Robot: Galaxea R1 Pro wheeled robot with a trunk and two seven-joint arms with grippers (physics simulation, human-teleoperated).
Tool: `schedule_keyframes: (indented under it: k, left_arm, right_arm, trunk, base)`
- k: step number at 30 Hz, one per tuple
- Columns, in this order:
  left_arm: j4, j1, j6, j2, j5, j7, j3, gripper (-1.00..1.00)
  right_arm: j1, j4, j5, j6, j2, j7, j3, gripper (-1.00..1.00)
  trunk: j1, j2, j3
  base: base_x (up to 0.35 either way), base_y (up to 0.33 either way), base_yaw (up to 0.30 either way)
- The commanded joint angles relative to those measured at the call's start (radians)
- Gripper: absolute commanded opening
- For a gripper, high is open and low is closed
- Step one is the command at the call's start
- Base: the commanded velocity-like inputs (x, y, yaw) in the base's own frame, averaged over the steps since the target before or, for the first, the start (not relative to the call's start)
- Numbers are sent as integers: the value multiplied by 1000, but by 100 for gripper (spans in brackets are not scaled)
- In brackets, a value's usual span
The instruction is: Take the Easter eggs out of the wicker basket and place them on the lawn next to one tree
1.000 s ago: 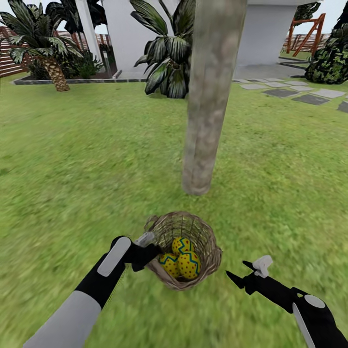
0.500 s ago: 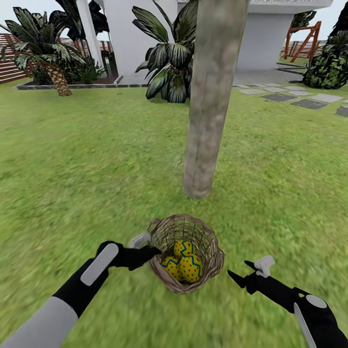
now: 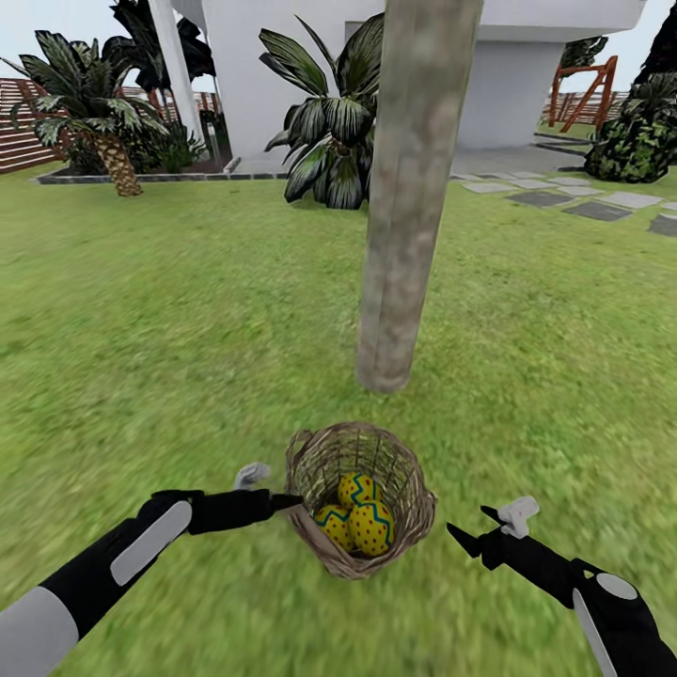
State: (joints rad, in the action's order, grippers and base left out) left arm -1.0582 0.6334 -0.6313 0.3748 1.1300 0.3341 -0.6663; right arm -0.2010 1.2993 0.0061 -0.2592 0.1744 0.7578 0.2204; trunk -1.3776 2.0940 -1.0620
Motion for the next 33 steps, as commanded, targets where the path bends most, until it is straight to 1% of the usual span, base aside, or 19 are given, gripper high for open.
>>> schedule_keyframes:
  k: [1,4,6,7,8,9,12,13,16,19,20,21,22,23,24,30,33]
  left_arm:
    - [5,-1,15,6,-26,83,-1,100]
    - [23,-9,43,12,-99,226,-2,100]
    - [34,-21,70,14,-148,305,-2,100]
    - [44,-31,98,16,-179,373,-2,100]
    - [64,-38,121,20,-191,413,-2,100]
    - [82,-41,139,24,-195,437,-2,100]
    - [152,-46,207,31,-202,515,-3,100]
    - [189,-47,238,32,-204,550,-3,100]
    - [239,-47,281,36,-207,598,-4,100]
    - [244,-47,288,51,-207,607,-4,100]
    - [243,-47,289,63,-206,616,-4,100]
    - [243,-47,290,67,-206,621,-4,100]
    - [243,-47,290,73,-206,634,-4,100]
    - [246,-47,290,81,-206,659,-3,100]
    - [247,-47,291,84,-206,667,-3,100]
    - [249,-47,290,88,-206,679,-3,100]
    - [250,-47,287,82,-206,676,-1,100]
  right_arm:
    - [0,0,0,0,1,0,0,100]
    - [0,0,0,0,2,-10,0,100]
    - [0,0,0,0,2,-28,1,100]
    - [0,1,0,0,2,-47,2,100]
    - [0,2,0,0,2,-56,2,100]
    - [0,3,0,0,2,-59,2,100]
    - [0,3,0,0,2,-64,2,100]
    - [0,4,0,0,2,-65,2,100]
    - [0,6,0,0,3,-67,3,100]
    - [0,6,0,0,3,-70,4,100]
    - [0,7,0,0,3,-74,4,100]
    - [0,7,0,0,3,-77,4,100]
    - [0,7,0,0,3,-84,4,100]
    - [0,7,0,0,3,-97,4,100]
    - [0,7,0,0,3,-101,4,100]
    - [0,7,0,0,4,-108,4,100]
    - [0,7,0,-1,4,-110,4,100]
  trunk:
    - [0,0,2]
    - [0,0,7]
    - [0,0,10]
    - [0,0,11]
    - [0,0,13]
    - [0,0,15]
    - [0,0,20]
    - [0,0,21]
    - [0,0,26]
    - [0,0,31]
    - [0,0,32]
    - [0,0,34]
    - [0,0,35]
    - [0,0,37]
    - [0,0,38]
    - [0,0,47]
    - [0,0,48]
  base:
    - [0,0,0]
    - [0,0,0]
    - [0,0,0]
    - [0,0,0]
    - [0,0,0]
    - [0,0,0]
    - [0,0,0]
    - [0,0,0]
    - [0,0,0]
    - [-88,23,0]
    - [-213,90,0]
    - [-227,97,0]
    - [-246,109,0]
    - [-266,121,0]
    - [-272,124,0]
    - [-231,91,0]
    - [-34,8,0]
